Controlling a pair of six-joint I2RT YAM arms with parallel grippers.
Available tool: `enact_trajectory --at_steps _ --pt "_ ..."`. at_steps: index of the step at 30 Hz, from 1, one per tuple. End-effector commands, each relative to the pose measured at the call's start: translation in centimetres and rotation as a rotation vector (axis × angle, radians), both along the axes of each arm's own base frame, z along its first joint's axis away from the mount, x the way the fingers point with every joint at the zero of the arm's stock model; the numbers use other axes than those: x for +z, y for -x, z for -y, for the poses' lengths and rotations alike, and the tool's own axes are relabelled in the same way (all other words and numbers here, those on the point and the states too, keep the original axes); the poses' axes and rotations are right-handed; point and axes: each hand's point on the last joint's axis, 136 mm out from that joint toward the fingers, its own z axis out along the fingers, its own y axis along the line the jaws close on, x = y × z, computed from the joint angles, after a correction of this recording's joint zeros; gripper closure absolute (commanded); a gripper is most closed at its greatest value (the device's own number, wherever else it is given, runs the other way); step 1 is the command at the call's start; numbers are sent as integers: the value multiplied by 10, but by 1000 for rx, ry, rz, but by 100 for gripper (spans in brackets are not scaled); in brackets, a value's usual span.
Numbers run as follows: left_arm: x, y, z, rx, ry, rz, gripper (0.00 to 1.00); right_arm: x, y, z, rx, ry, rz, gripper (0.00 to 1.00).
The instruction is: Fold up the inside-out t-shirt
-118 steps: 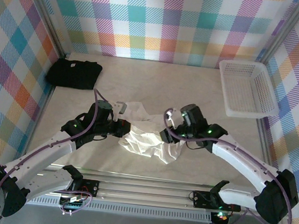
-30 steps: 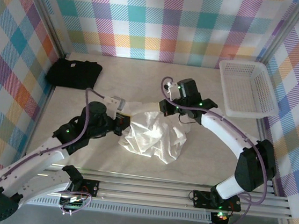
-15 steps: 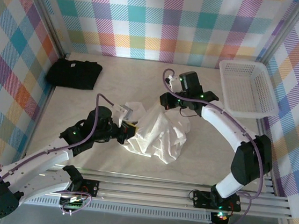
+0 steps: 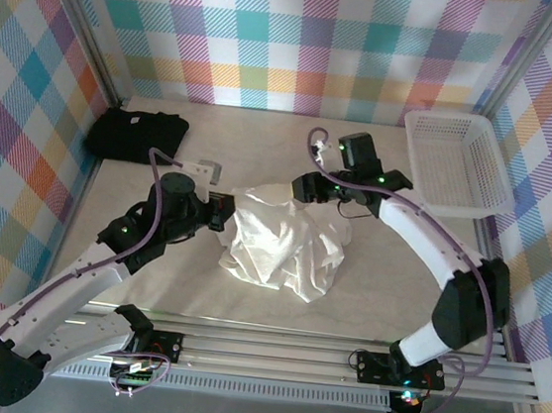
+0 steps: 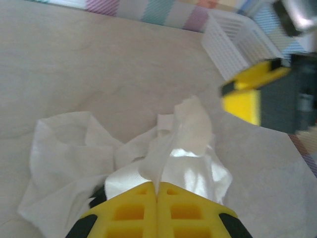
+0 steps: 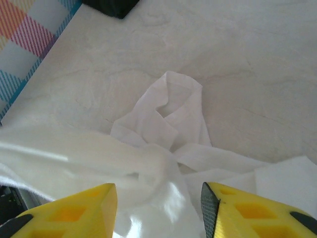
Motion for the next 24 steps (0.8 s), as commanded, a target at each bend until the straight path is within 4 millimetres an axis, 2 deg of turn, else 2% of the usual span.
enact_trajectory --at_steps 1,3,7,12,14,20,21,24 --pt "7 -2 -27 97 -2 -38 100 1 4 26 -89 14 24 48" --pt "12 -5 -38 125 9 -50 100 -16 6 39 -139 57 -4 47" --pt "20 -10 -60 191 34 -71 100 -64 8 71 -269 208 -82 46" --pt "29 -15 -82 267 45 -62 100 -115 -4 108 -412 393 -172 44" --pt "32 -16 -87 285 47 -53 100 -130 -6 104 -400 407 -223 44" --pt "38 -21 -97 335 29 -24 100 -162 -8 60 -291 302 -334 43" --pt "39 -23 -99 340 24 -20 100 -166 -11 57 -287 299 -333 48" --pt "46 -26 -107 370 14 -14 100 -157 -25 65 -321 333 -255 80"
